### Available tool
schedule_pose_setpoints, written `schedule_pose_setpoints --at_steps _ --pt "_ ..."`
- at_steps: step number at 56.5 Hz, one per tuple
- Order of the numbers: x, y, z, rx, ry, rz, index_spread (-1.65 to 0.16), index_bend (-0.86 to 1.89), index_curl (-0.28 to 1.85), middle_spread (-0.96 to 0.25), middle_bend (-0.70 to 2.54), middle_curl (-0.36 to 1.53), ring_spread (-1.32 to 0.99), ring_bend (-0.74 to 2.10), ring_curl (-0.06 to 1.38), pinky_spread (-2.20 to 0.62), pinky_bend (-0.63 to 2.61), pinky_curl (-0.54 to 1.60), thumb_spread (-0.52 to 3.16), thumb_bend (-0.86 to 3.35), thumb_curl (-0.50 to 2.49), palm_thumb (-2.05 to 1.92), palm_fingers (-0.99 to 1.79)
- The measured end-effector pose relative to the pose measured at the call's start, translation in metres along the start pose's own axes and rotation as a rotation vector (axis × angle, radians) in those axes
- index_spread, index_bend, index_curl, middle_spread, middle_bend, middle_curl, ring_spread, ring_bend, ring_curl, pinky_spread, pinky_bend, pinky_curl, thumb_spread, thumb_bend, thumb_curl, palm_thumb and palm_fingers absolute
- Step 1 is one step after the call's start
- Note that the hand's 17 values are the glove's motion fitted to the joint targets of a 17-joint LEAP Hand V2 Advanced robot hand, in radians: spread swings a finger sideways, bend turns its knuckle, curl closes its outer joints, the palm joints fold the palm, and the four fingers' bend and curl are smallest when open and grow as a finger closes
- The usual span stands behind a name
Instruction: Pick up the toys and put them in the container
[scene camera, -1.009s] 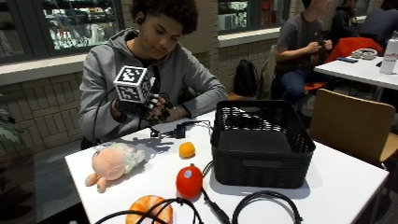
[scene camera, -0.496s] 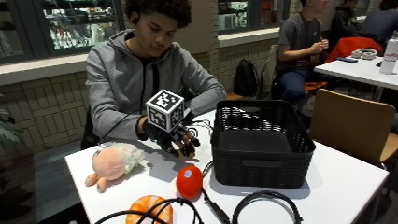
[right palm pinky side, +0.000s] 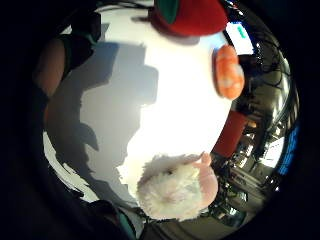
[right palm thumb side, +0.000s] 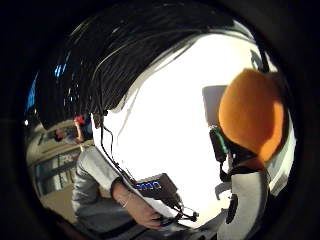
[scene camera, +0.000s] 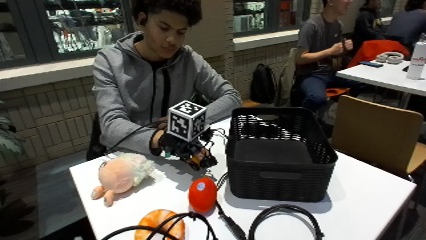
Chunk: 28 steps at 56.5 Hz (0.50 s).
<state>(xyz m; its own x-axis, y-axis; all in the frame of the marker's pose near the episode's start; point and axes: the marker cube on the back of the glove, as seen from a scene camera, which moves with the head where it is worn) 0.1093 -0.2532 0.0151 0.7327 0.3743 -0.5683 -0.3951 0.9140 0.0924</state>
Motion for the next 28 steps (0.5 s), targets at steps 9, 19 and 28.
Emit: schedule_pose_setpoints --at_steps 9,19,28 --pt "-0.011 0.013 -0.038 0.121 -0.031 -0.063 -0.14 1.15 0.64 0.05 0.13 0.23 -0.14 0.16 0.15 -0.10 0.77 0.35 1.44 0.49 0.34 0.39 0.11" --pt "-0.016 0.013 -0.114 0.294 -0.040 -0.105 -0.11 1.27 0.66 0.01 0.21 0.27 -0.15 0.15 0.13 -0.10 0.73 0.33 1.46 0.53 0.35 0.47 0.14" --pt "-0.049 -0.012 -0.171 0.334 -0.024 -0.175 -0.10 1.29 0.65 -0.02 0.24 0.32 -0.17 0.16 0.13 -0.10 0.70 0.33 1.49 0.54 0.35 0.50 0.17"
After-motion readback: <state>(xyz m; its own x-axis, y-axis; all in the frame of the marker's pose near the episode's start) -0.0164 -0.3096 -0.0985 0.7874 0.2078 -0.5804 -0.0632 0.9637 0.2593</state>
